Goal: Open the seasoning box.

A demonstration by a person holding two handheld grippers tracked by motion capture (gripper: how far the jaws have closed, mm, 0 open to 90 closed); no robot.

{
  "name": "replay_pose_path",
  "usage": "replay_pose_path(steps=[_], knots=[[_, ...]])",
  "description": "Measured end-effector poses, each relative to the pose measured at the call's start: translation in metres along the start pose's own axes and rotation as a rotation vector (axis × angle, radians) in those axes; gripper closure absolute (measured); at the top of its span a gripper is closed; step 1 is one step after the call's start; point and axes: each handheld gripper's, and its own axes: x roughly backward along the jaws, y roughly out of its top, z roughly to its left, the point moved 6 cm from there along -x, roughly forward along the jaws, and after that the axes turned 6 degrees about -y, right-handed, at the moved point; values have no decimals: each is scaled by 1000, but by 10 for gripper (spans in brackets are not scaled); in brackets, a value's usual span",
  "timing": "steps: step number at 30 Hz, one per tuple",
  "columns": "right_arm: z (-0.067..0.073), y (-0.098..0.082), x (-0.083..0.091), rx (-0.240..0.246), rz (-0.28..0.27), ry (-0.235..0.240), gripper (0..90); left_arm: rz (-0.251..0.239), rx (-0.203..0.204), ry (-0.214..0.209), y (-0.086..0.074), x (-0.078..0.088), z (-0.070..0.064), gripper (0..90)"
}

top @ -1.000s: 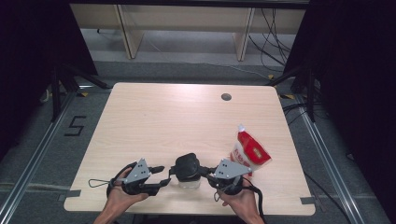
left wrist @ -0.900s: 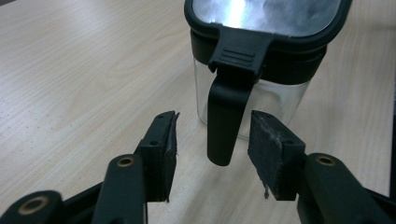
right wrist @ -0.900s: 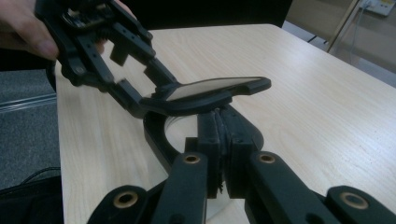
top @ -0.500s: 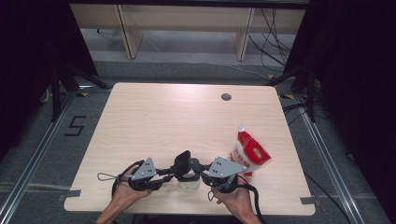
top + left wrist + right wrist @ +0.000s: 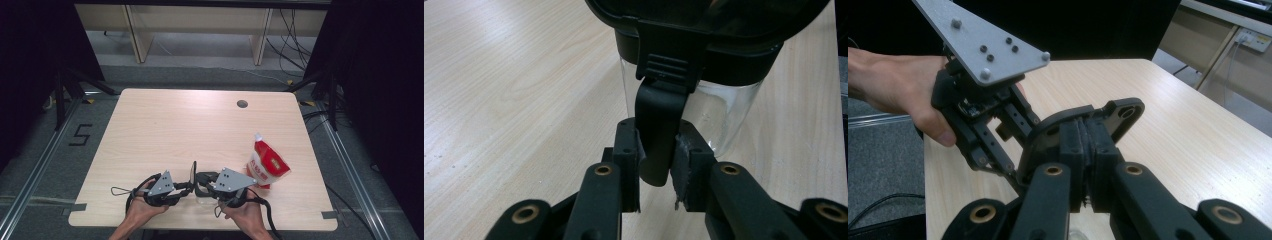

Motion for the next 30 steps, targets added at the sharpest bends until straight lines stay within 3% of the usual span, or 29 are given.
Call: replay_pose_path(steps=[3, 11, 14, 18, 25, 30], knots=[[3, 3, -4, -7, -6, 4, 881, -3, 18, 5, 0, 0, -1, 740], [10, 8, -14, -1, -3, 25, 884, 1, 17, 16, 0, 0, -2, 740], [9, 10, -15, 24, -15, 18, 884, -1, 18, 15, -1, 0, -2, 740], [12, 10, -17, -6, -2, 38, 884, 1, 18, 22, 0, 0, -2, 740], [11, 10, -15, -2, -11, 32, 854, 0, 28, 10, -2, 1, -2, 734], [6, 8, -10, -8, -8, 24, 838, -16, 34, 12, 0, 4, -3, 656]])
